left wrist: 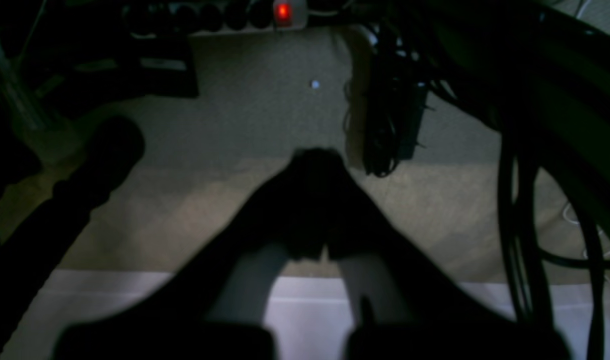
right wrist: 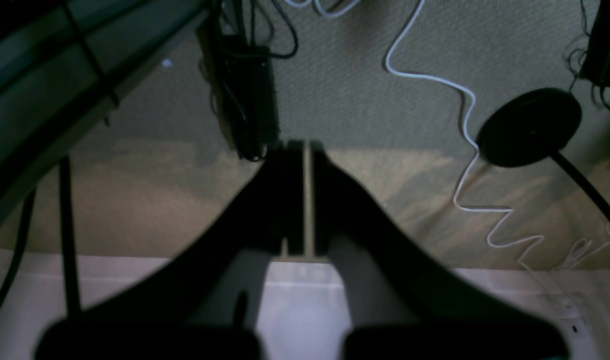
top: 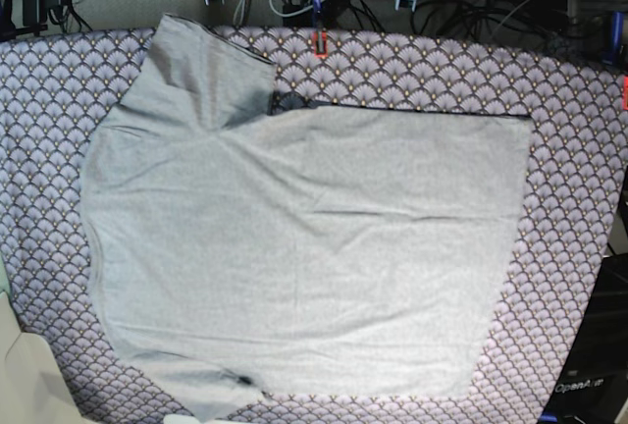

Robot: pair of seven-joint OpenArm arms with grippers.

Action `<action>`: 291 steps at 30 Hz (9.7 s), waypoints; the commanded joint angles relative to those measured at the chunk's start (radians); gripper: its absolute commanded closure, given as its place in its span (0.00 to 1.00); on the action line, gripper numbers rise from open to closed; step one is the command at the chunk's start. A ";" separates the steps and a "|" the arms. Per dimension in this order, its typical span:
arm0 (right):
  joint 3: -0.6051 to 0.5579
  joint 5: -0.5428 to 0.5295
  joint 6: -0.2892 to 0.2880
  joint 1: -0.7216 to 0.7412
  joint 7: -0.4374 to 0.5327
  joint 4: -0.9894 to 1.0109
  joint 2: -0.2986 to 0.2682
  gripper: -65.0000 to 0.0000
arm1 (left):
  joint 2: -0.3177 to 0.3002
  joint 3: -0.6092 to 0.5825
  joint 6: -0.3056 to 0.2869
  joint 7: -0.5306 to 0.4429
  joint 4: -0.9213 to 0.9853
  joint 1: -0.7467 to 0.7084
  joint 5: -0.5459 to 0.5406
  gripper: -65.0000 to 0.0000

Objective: Fold the T-shirt properly

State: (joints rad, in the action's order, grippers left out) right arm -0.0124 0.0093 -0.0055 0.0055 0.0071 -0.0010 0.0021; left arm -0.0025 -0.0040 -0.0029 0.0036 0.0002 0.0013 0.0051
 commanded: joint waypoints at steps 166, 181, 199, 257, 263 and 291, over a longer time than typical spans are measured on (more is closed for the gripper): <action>0.094 -0.015 0.123 -0.706 1.336 -0.351 -0.156 1.00 | -0.050 -0.612 -0.695 -1.062 0.000 -0.162 -1.012 1.00; 0.096 -0.016 0.124 -0.692 1.304 -0.351 -0.153 1.00 | -0.136 -0.609 -0.231 -0.462 0.000 -0.183 -0.402 1.00; 0.108 -0.016 0.124 -0.615 1.154 -0.348 -0.150 1.00 | -0.080 -0.603 0.014 -0.095 0.000 -0.039 -0.414 1.00; 0.099 -0.010 0.120 -0.557 1.141 -0.357 -0.159 1.00 | -0.870 -0.666 0.701 -0.693 -1.627 -0.706 -0.282 1.00; 0.102 -0.010 0.120 -0.565 1.238 -0.357 -0.162 1.00 | -0.871 -0.670 0.701 -0.617 -1.647 -0.608 -0.434 1.00; 0.118 -0.222 0.091 -1.004 0.897 -1.477 -0.293 1.00 | -0.971 -0.660 0.651 -0.614 -1.652 -0.561 -0.626 1.00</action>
State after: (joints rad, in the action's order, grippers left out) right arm 0.1024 -0.2111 0.0864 -0.9791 0.8764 -1.4635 -0.2817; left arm -0.9585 -0.6678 0.6472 -0.5827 -1.6428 -0.5564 -0.6338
